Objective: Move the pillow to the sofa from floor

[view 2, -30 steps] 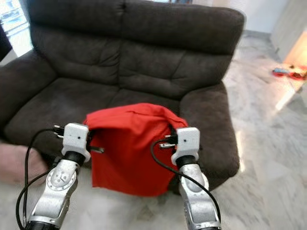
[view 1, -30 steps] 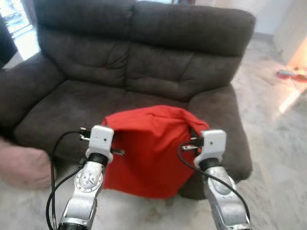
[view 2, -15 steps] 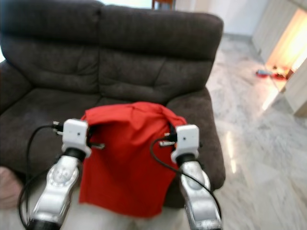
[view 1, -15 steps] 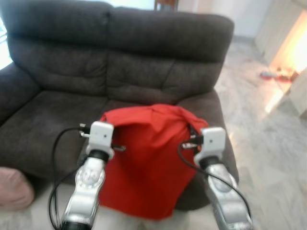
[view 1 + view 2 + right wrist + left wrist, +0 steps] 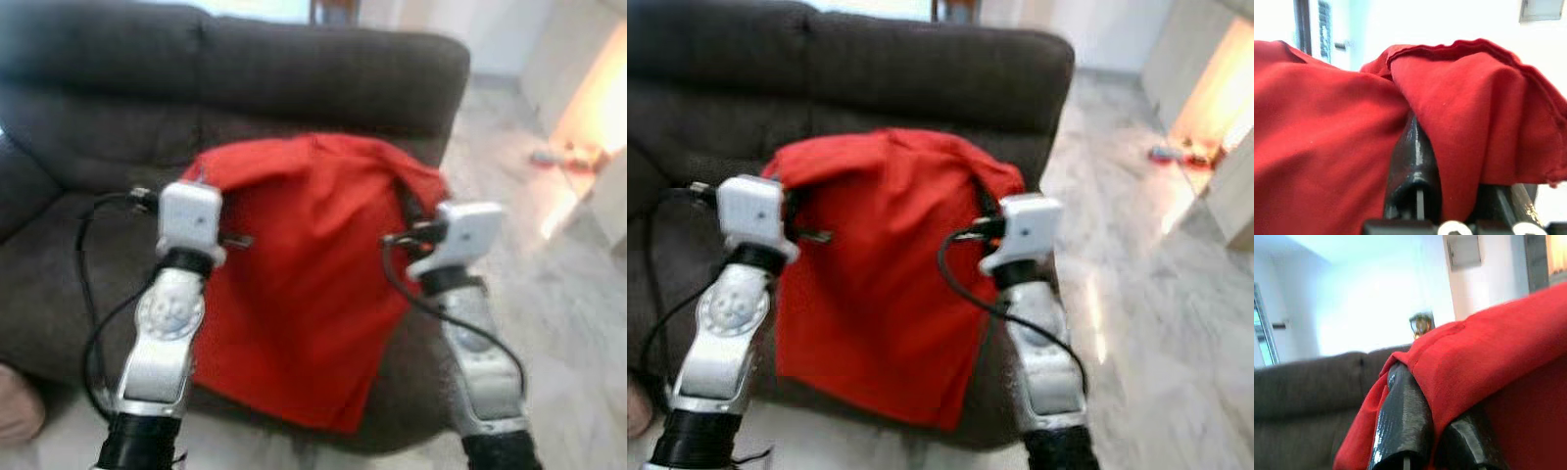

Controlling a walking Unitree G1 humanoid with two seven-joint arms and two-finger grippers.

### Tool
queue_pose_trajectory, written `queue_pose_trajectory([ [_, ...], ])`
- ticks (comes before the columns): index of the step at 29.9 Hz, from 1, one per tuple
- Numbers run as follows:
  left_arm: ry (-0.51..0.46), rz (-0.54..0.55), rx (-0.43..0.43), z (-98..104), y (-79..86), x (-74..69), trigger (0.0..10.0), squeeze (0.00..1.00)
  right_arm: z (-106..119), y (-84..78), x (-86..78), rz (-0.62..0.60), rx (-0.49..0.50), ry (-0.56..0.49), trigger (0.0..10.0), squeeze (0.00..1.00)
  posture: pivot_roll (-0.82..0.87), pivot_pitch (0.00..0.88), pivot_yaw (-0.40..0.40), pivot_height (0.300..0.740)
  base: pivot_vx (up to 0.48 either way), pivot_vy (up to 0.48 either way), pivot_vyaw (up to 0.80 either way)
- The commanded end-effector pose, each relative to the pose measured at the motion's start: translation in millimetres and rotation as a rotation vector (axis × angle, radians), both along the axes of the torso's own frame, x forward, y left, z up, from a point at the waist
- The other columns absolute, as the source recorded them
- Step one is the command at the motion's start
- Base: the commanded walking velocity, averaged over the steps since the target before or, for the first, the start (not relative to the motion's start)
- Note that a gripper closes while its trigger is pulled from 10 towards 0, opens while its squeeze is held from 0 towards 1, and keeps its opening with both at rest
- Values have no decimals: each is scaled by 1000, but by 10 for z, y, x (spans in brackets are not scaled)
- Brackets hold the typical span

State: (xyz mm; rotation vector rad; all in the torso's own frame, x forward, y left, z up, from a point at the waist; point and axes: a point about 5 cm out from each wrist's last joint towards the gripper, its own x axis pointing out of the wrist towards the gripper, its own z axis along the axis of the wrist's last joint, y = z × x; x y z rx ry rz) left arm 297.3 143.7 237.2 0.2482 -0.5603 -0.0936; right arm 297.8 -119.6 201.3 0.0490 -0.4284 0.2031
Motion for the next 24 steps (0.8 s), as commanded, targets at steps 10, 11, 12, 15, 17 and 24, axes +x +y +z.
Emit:
queue_pose_trajectory([
  [10,-110,-13,3,305,-37,-93,10000,0,186,343,-110,255,-57,-74,10000,0,141,0,-98,740,319,0,0],
  [11,-108,-14,3,301,-38,-93,10000,0,168,366,-121,272,-73,-69,10000,0,141,0,-98,740,322,0,0],
  [12,-106,-14,3,299,-39,-93,10000,0,159,379,-128,281,-84,-67,10000,0,141,0,-98,740,322,0,0],
  [15,-94,-17,2,274,-48,-86,10000,0,57,471,-179,354,-130,-39,10000,0,141,0,-100,740,319,0,0],
  [17,-79,-33,0,241,-68,-84,10000,0,-23,496,-186,366,-163,-13,10000,0,141,0,-100,740,277,0,228],
  [24,-55,-61,8,164,-121,-79,10000,0,-125,472,-175,371,-171,36,10000,0,140,0,-100,740,71,0,420],
])
